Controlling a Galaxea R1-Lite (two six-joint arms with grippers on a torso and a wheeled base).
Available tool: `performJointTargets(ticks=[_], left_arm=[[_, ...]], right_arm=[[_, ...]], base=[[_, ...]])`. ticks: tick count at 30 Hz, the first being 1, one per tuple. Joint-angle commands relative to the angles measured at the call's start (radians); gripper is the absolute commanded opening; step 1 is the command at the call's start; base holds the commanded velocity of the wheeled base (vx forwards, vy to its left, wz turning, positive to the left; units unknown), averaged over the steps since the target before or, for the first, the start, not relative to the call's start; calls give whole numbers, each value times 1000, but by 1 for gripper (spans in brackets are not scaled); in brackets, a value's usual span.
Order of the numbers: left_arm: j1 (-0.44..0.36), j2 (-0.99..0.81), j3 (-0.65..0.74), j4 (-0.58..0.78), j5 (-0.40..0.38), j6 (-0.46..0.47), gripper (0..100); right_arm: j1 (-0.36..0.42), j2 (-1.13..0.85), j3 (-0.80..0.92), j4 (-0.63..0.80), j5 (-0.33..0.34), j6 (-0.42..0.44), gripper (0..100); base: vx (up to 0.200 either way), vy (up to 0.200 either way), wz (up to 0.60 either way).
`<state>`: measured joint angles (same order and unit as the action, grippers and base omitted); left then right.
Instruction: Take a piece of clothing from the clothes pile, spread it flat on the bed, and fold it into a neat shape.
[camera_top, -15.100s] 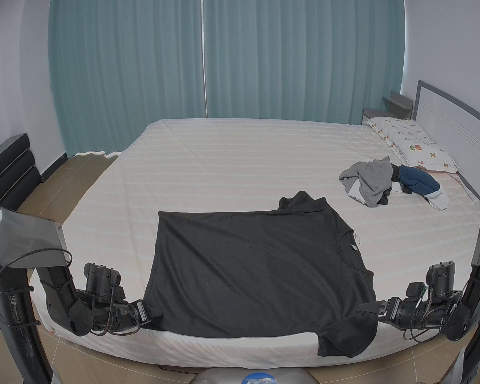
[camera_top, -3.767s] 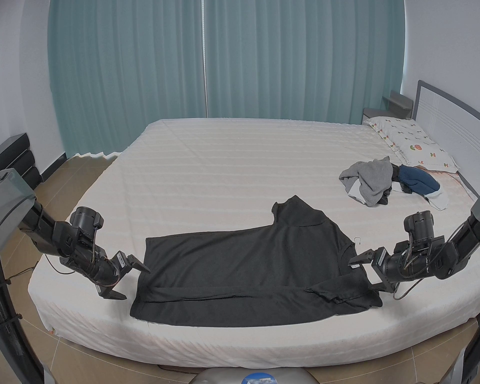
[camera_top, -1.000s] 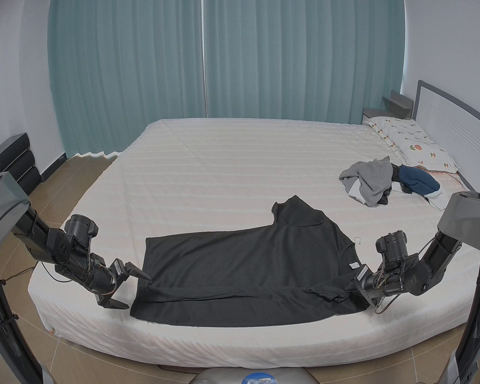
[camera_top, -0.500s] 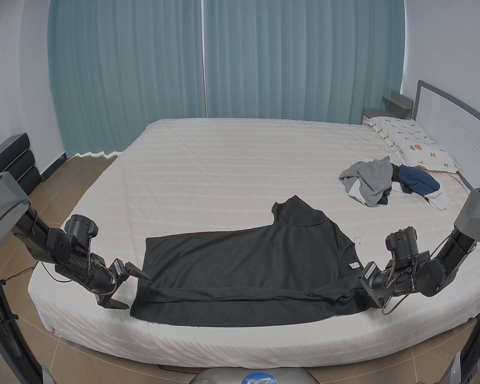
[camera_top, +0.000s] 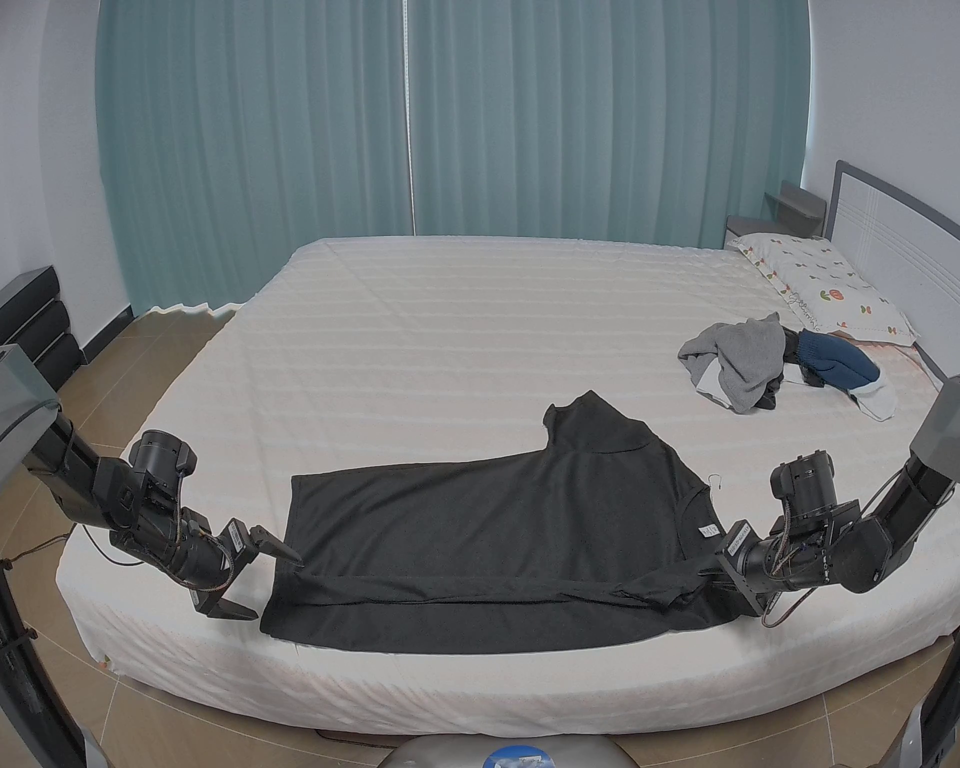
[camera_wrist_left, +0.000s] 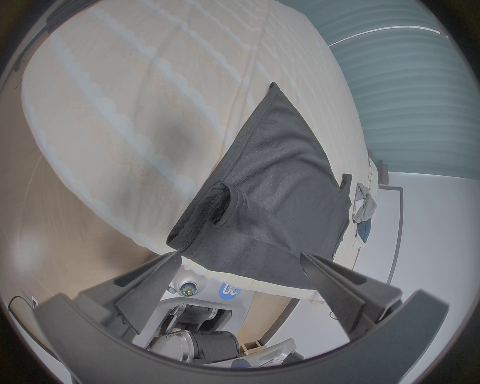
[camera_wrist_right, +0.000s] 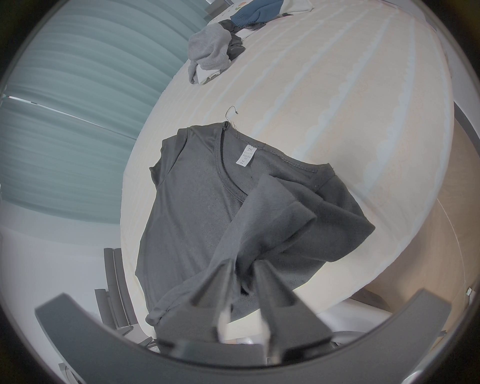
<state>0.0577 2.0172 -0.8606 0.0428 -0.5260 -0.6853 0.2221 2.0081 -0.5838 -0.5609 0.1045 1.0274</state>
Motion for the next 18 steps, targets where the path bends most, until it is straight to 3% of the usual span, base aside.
performJointTargets(ticks=[1, 8, 18], left_arm=[[1, 0, 0, 0, 0, 0, 100], [1, 0, 0, 0, 0, 1, 100], [1, 0, 0, 0, 0, 1, 100]], right_arm=[[26, -15, 47, 6, 0, -6, 100], [-33, -54, 45, -1, 12, -1, 100], [-29, -12, 33, -13, 14, 14, 100]], base=[[0, 0, 0], [0, 0, 0], [0, 0, 0]])
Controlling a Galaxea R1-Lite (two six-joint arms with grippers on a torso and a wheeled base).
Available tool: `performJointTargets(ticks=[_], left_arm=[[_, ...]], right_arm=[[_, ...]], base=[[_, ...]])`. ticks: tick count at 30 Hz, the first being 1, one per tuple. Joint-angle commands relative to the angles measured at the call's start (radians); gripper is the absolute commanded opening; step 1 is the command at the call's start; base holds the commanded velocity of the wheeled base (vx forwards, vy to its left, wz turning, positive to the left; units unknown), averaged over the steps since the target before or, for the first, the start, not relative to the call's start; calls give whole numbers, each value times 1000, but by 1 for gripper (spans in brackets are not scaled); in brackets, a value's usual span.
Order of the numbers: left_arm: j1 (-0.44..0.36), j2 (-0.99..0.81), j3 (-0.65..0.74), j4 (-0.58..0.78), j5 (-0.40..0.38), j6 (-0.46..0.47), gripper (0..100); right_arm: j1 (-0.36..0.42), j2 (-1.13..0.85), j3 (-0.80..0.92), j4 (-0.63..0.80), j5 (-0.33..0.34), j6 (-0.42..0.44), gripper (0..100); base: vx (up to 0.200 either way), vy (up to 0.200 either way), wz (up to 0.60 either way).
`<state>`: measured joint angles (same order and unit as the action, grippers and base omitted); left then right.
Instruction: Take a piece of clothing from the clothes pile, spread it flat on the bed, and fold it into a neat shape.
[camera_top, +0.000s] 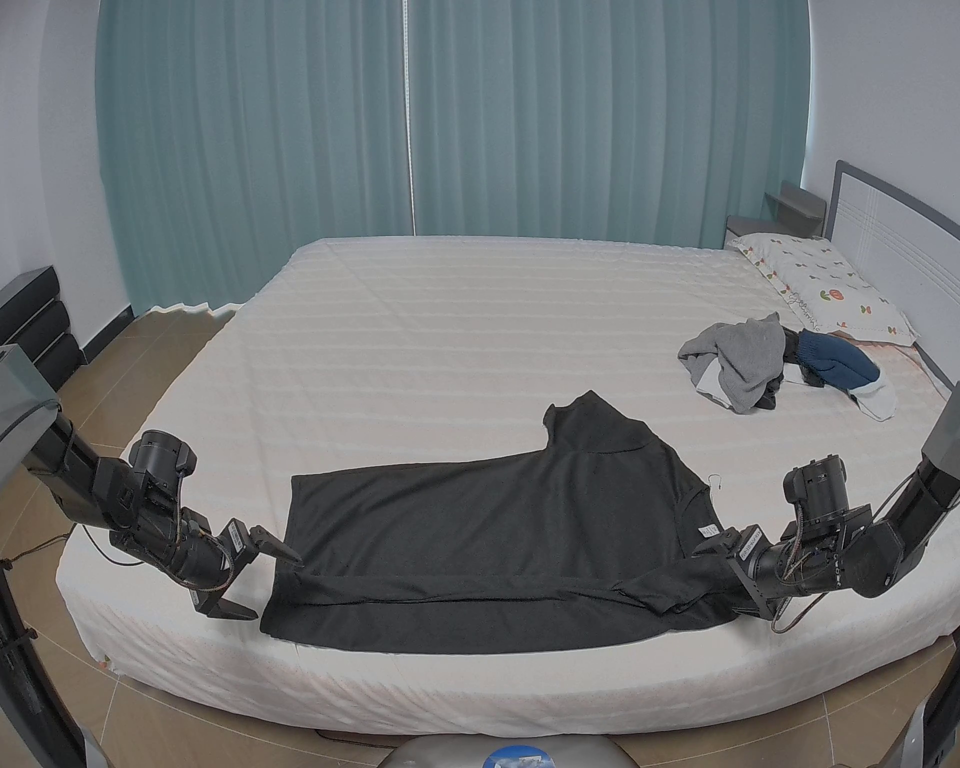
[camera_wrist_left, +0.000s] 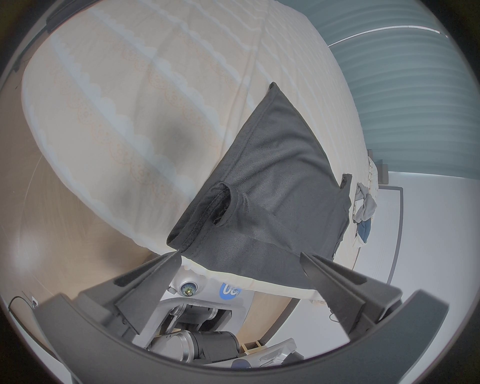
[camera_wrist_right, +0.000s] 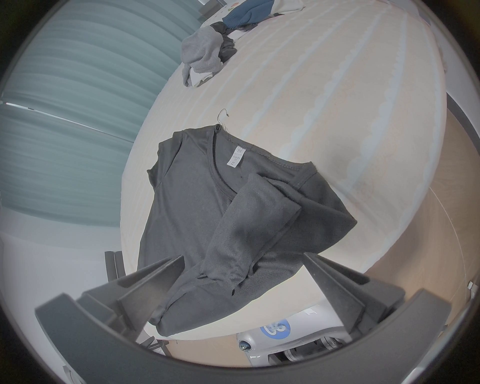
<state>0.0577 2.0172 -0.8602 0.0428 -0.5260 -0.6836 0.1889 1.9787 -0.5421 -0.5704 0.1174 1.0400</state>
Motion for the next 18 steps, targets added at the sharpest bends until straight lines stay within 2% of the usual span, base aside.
performJointTargets(ticks=[1, 13, 14, 18], left_arm=[[1, 0, 0, 0, 0, -1, 100], [1, 0, 0, 0, 0, -1, 100], [1, 0, 0, 0, 0, -2, 100], [1, 0, 0, 0, 0, -1, 100]], right_arm=[[4, 17, -10, -3, 1, 2, 100], [-59, 89, -61, -3, -12, -14, 100], [-59, 97, -64, -3, -12, -14, 0], [-57, 114, -68, -3, -13, -17, 0]], base=[[0, 0, 0], [0, 0, 0], [0, 0, 0], [0, 0, 0]])
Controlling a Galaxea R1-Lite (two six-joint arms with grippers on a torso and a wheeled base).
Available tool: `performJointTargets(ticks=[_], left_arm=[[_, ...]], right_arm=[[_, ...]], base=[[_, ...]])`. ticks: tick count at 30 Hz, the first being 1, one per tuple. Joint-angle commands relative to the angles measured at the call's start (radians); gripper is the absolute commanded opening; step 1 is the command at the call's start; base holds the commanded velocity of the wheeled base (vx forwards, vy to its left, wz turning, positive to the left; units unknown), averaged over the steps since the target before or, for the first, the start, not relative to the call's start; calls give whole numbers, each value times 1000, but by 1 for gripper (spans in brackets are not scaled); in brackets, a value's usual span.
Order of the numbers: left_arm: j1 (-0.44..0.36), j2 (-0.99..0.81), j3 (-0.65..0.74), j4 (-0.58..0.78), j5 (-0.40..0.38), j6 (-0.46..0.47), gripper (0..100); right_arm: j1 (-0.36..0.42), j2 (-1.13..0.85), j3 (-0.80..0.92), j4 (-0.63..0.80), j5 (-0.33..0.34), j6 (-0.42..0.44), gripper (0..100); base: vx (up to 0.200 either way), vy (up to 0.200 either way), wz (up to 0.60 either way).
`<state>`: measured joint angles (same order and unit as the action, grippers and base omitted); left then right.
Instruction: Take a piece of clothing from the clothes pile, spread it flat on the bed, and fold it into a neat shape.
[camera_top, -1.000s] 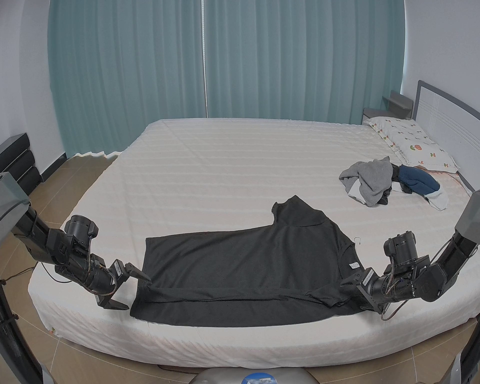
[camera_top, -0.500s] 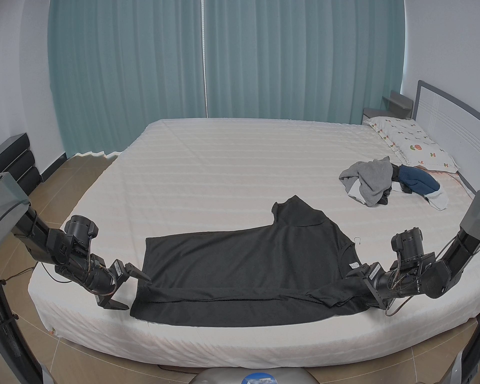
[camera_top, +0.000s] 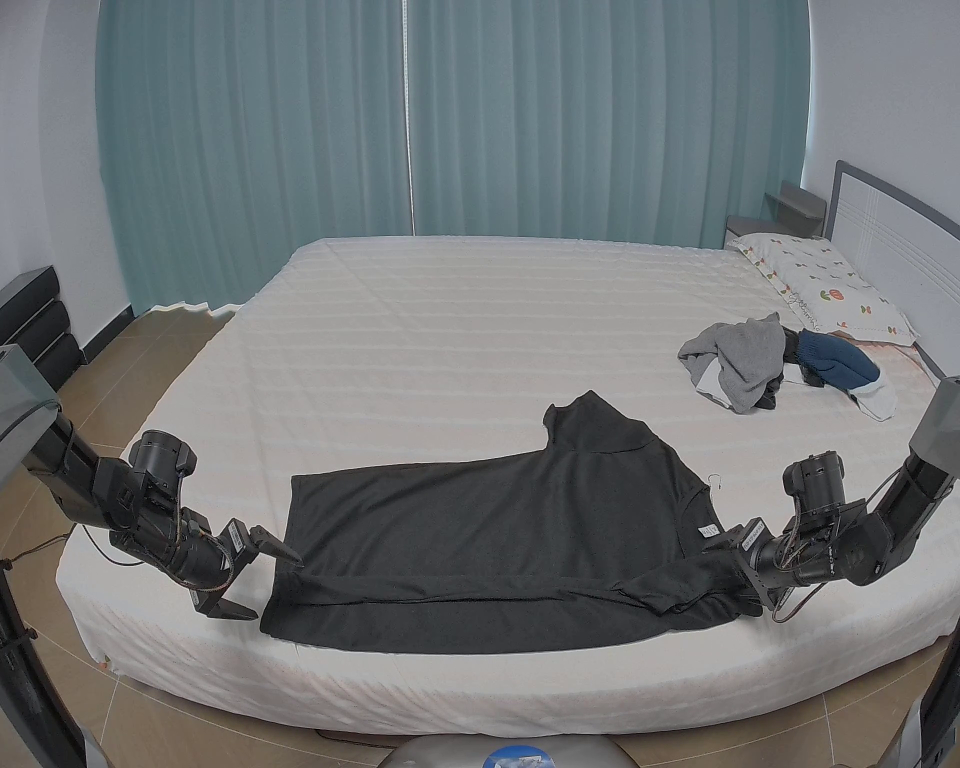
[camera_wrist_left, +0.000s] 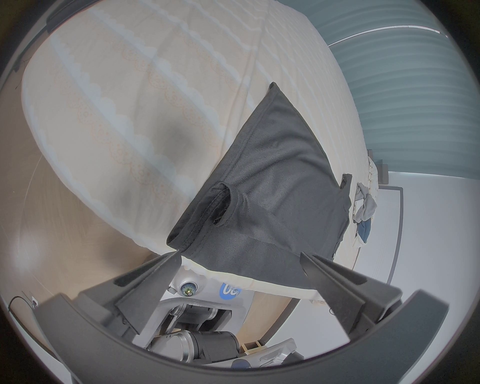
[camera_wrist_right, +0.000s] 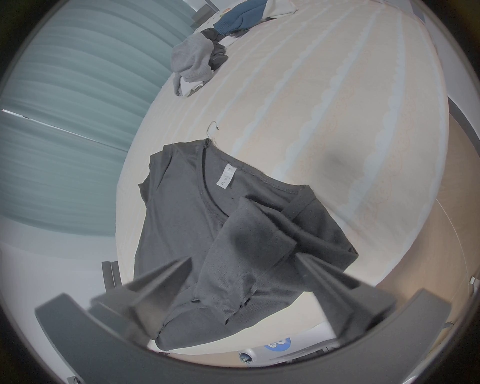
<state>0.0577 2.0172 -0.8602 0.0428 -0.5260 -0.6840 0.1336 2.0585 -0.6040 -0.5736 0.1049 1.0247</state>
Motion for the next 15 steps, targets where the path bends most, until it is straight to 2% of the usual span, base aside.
performJointTargets(ticks=[1, 15], left_arm=[[1, 0, 0, 0, 0, 0, 100], [1, 0, 0, 0, 0, -2, 100]], right_arm=[[-2, 34, -6, 0, -1, -2, 0], [-23, -49, 6, 12, 1, -3, 0]], base=[[0, 0, 0], [0, 0, 0]])
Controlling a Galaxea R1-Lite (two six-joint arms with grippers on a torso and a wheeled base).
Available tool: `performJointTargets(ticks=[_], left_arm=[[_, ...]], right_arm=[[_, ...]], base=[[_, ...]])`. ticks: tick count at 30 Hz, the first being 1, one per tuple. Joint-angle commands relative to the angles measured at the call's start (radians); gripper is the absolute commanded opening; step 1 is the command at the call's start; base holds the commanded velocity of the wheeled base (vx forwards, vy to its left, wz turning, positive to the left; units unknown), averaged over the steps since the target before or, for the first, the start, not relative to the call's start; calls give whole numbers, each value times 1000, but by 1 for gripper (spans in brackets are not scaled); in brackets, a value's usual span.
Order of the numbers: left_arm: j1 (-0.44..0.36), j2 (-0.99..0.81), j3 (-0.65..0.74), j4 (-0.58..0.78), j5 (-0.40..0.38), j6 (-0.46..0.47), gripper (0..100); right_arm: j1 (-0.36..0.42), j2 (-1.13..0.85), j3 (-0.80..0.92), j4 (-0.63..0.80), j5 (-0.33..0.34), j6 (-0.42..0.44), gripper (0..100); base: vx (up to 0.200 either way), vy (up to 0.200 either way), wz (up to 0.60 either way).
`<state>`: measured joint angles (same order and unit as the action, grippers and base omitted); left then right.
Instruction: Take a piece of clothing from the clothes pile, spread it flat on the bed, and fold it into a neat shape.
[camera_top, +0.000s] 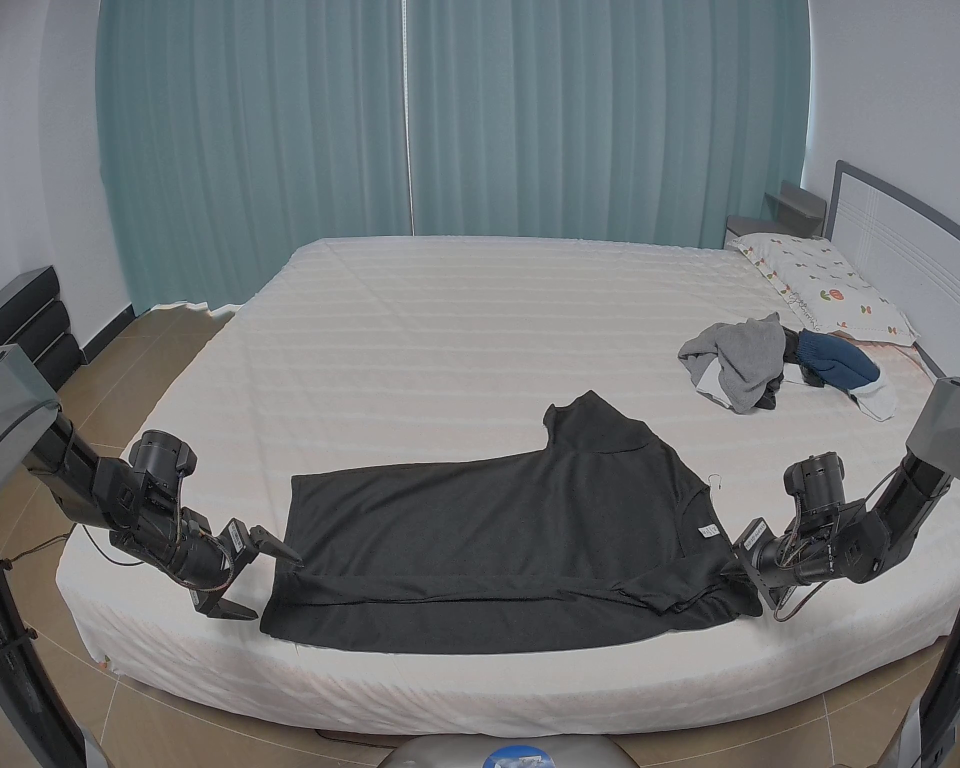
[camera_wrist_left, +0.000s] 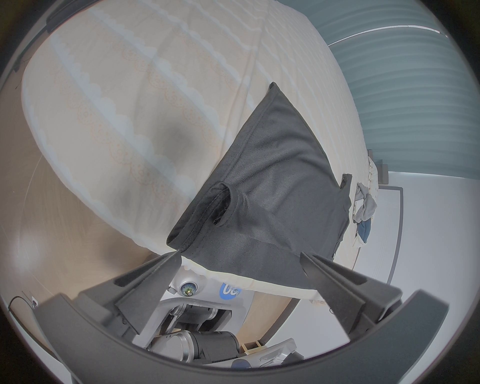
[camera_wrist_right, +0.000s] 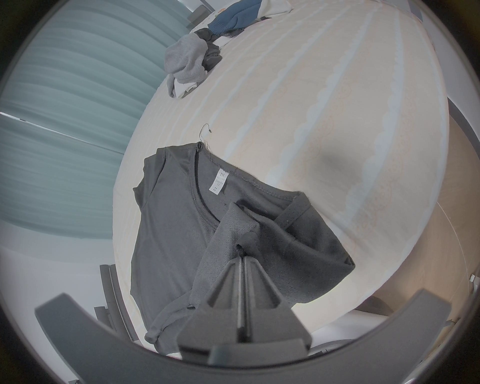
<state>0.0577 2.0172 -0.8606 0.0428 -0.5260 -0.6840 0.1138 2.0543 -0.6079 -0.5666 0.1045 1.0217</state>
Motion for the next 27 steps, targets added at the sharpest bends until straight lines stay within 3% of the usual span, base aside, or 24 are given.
performJointTargets(ticks=[1, 13, 18, 27], left_arm=[[1, 0, 0, 0, 0, 0, 100], [1, 0, 0, 0, 0, 0, 100], [1, 0, 0, 0, 0, 0, 100], [1, 0, -1, 0, 1, -2, 100]], right_arm=[[-3, -77, 20, 7, 1, 0, 0], [-3, -226, 80, 94, 11, -18, 0], [-14, -210, 120, 113, 17, -77, 0], [-14, -158, 126, 103, 18, -106, 0]], base=[[0, 0, 0], [0, 0, 0], [0, 0, 0], [0, 0, 0]])
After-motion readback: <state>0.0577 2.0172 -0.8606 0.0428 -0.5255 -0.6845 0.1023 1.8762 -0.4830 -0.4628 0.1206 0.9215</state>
